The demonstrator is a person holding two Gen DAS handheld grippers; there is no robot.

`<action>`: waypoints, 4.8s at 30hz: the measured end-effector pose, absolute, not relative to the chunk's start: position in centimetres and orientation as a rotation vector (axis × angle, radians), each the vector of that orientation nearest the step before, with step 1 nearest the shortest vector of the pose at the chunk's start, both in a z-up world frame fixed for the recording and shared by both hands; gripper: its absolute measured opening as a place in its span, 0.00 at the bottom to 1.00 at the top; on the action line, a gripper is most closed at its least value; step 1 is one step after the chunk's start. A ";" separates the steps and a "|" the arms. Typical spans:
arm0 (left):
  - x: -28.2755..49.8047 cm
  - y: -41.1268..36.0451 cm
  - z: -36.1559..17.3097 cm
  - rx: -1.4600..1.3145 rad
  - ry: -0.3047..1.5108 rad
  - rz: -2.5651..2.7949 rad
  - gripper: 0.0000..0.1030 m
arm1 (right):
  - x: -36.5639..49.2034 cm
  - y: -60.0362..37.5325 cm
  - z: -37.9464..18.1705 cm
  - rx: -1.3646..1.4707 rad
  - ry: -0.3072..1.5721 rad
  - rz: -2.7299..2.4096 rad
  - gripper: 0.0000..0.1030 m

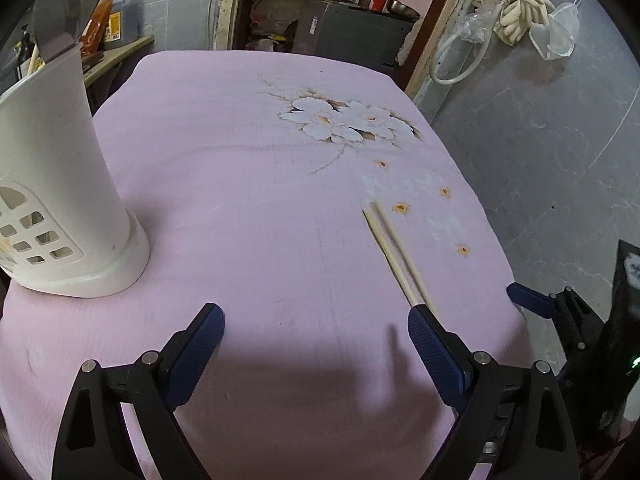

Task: Organize utensils
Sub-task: 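Lower both grippers around the pair of wooden chopsticks, then close the left gripper on one chopstick while the right gripper closes on the other, then lift both chopsticks and carry them over the white caddy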

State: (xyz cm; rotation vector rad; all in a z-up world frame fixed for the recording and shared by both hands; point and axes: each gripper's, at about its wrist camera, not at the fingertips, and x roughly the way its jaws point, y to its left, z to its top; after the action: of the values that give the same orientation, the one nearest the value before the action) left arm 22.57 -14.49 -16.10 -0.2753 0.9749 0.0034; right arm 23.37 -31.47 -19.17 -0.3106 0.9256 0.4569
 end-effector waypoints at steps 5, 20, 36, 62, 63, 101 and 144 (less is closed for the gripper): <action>22.5 -14.5 -16.0 -0.288 0.976 0.001 0.88 | 23.6 -33.1 -19.1 -0.296 0.925 0.401 0.98; 25.6 -19.0 -16.8 -0.226 1.042 -0.131 0.52 | 24.3 -37.0 -19.5 -0.213 0.917 0.347 0.78; 26.6 -20.0 -16.5 -0.149 1.088 -0.115 0.11 | 23.9 -37.4 -18.8 -0.134 0.940 0.396 0.18; 25.4 -15.7 -16.5 -0.358 1.148 -0.032 0.09 | 26.8 -34.8 -19.3 -0.039 1.036 0.545 0.19; 25.4 -15.4 -16.5 -0.362 1.150 -0.029 0.09 | 27.1 -34.3 -19.4 -0.048 1.037 0.559 0.19; 22.9 -13.3 -10.1 -0.330 1.000 -0.156 0.06 | 25.9 -32.5 -10.5 0.236 0.838 0.561 0.04; 17.0 7.3 7.0 -0.304 0.578 -0.039 0.05 | 25.3 -13.5 3.0 0.427 0.259 0.694 0.04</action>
State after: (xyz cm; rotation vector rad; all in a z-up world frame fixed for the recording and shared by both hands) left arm 16.96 7.31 6.96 -0.3035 0.5780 -0.0386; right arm 25.29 -13.51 2.99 0.4274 0.2589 0.6938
